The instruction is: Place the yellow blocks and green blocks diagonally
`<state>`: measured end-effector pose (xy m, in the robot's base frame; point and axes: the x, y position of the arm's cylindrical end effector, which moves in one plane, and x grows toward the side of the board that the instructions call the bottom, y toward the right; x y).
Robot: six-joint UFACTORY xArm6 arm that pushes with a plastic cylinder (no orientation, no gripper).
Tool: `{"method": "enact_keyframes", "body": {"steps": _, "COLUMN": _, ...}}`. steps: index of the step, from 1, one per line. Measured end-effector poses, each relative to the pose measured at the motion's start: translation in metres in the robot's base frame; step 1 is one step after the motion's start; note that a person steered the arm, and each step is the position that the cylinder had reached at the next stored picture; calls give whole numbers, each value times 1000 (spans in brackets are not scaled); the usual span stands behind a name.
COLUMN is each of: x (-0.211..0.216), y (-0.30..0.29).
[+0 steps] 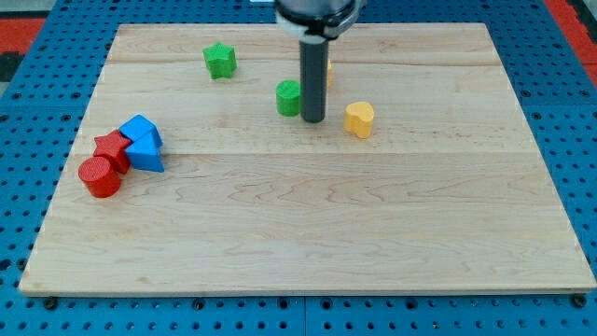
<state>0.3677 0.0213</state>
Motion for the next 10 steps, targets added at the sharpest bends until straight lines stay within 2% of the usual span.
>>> {"method": "enact_keyframes", "body": {"steps": 1, "x": -26, "y": -33}}
{"method": "enact_keyframes", "body": {"steps": 2, "x": -26, "y": -81}}
{"method": "enact_keyframes", "body": {"steps": 3, "x": -68, "y": -59}}
{"method": "enact_keyframes", "body": {"steps": 4, "x": -95, "y": 15}}
{"method": "enact_keyframes", "body": {"steps": 5, "x": -44, "y": 67}}
{"method": "enact_keyframes", "body": {"steps": 6, "x": -11, "y": 88}}
{"method": "enact_keyframes", "body": {"steps": 8, "x": -30, "y": 6}}
{"method": "enact_keyframes", "body": {"steps": 9, "x": -5, "y": -28}}
{"method": "enact_keyframes", "body": {"steps": 10, "x": -3, "y": -76}}
